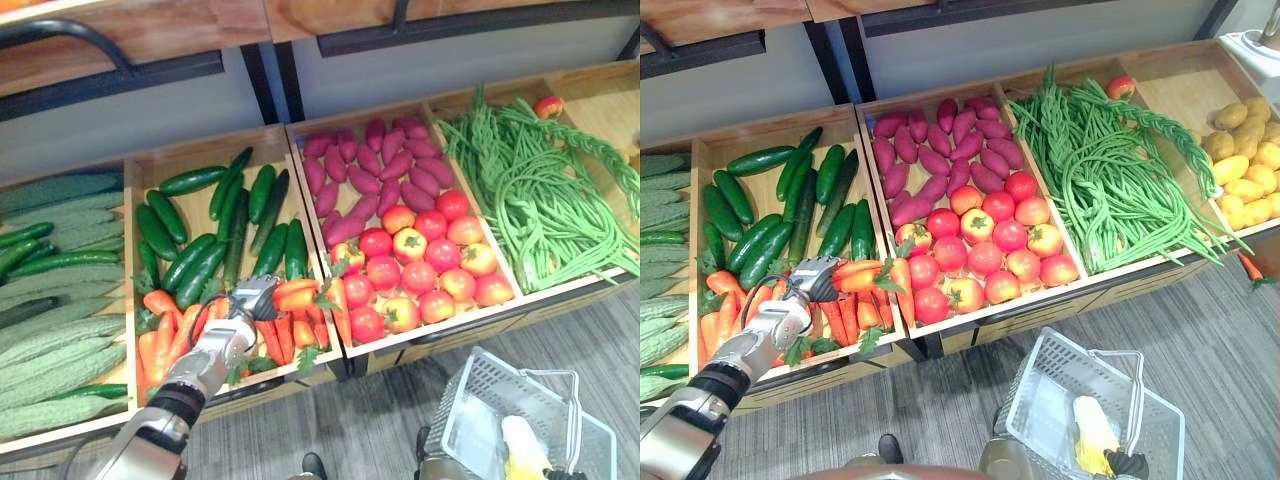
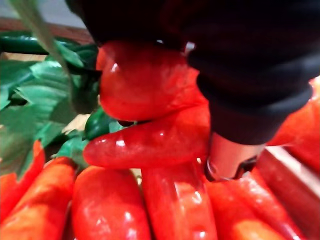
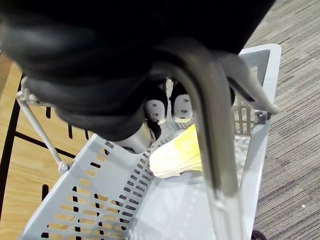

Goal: Pick vegetable in the basket

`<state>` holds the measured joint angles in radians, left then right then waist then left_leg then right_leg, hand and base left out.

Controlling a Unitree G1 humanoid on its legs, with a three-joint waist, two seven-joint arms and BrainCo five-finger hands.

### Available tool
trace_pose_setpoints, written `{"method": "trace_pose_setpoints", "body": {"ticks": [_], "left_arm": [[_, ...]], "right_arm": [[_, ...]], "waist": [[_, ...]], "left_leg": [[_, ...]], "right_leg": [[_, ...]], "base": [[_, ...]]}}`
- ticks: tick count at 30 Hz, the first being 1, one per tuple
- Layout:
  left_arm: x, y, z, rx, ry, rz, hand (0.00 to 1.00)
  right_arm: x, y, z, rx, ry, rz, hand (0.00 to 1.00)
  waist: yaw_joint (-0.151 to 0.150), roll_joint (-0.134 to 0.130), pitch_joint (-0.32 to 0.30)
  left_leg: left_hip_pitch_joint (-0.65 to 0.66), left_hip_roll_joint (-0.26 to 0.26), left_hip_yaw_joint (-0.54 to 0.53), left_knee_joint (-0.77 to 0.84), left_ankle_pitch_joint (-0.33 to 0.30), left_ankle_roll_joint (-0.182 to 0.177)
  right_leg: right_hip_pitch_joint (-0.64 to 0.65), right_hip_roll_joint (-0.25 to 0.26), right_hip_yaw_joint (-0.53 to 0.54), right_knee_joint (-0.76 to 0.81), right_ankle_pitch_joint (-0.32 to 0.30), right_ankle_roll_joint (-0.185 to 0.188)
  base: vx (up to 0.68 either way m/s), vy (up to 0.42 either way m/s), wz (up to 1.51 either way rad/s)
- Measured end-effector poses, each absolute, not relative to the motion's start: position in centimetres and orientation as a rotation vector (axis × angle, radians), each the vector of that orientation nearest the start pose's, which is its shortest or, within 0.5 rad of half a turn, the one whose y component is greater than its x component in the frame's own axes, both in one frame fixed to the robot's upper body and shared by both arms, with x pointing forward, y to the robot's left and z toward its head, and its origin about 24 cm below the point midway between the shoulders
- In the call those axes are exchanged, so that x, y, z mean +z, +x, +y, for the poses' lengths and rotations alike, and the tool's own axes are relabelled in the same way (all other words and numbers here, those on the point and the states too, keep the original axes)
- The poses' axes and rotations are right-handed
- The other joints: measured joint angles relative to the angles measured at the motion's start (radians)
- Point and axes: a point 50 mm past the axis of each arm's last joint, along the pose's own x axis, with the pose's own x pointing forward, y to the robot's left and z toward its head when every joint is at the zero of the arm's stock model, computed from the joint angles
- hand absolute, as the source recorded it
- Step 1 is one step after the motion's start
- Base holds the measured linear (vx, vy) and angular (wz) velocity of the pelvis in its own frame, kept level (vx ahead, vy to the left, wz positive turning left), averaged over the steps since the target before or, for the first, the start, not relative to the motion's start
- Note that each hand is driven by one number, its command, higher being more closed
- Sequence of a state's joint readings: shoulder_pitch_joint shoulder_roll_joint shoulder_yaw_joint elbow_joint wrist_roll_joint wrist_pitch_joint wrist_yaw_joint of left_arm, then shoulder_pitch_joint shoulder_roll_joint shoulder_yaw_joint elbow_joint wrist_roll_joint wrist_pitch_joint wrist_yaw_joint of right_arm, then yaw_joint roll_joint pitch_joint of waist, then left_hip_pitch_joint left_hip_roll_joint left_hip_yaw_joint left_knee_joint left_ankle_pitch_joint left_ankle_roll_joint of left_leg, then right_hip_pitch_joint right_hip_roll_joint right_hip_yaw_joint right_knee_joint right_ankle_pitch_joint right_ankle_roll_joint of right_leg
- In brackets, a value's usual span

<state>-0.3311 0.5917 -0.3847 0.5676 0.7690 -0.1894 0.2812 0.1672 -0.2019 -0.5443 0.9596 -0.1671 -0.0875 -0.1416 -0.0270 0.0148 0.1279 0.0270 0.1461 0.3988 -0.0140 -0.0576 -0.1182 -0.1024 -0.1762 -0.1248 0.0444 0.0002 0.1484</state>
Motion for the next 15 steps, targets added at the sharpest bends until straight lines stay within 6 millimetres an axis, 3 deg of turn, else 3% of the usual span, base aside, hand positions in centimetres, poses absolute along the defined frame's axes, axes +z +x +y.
{"method": "trace_pose_setpoints", "body": {"ticks": [5, 8, 12, 15], "left_arm": [[5.1, 28.2, 20.5, -0.261, 1.431, -0.294, 1.00], [6.8, 27.1, 18.1, -0.346, 1.396, -0.455, 1.00], [7.8, 25.7, 15.2, -0.472, 1.331, -0.610, 1.00], [8.1, 24.4, 13.5, -0.572, 1.263, -0.682, 1.00]], "right_arm": [[-12.2, 5.8, -32.3, -0.697, -0.267, 0.997, 1.00], [-11.0, 5.8, -34.4, -0.716, -0.338, 0.982, 1.00], [-8.9, 8.0, -36.6, -0.660, -0.483, 0.910, 1.00], [-5.2, 12.2, -37.7, -0.460, -0.735, 0.753, 1.00]], "waist": [[0.002, 0.004, -0.009], [0.003, 0.008, -0.034], [0.003, 0.008, -0.039], [-0.007, 0.005, -0.049]], "left_leg": [[0.016, -0.004, 0.001, -0.003, 0.000, 0.000], [0.037, -0.012, 0.028, -0.020, -0.001, 0.000], [0.080, -0.011, 0.121, -0.014, -0.025, -0.003], [0.105, 0.002, 0.244, 0.025, -0.064, -0.013]], "right_leg": [[0.012, -0.002, 0.002, -0.002, 0.004, 0.000], [0.016, 0.004, 0.037, -0.012, 0.012, 0.005], [0.008, 0.022, 0.135, -0.020, 0.029, 0.008], [-0.025, 0.056, 0.264, -0.028, 0.057, 0.009]], "base": [[0.00, 0.001, 0.00], [-0.03, 0.009, -0.24], [-0.06, 0.013, -0.65], [-0.06, -0.011, -1.21]]}}
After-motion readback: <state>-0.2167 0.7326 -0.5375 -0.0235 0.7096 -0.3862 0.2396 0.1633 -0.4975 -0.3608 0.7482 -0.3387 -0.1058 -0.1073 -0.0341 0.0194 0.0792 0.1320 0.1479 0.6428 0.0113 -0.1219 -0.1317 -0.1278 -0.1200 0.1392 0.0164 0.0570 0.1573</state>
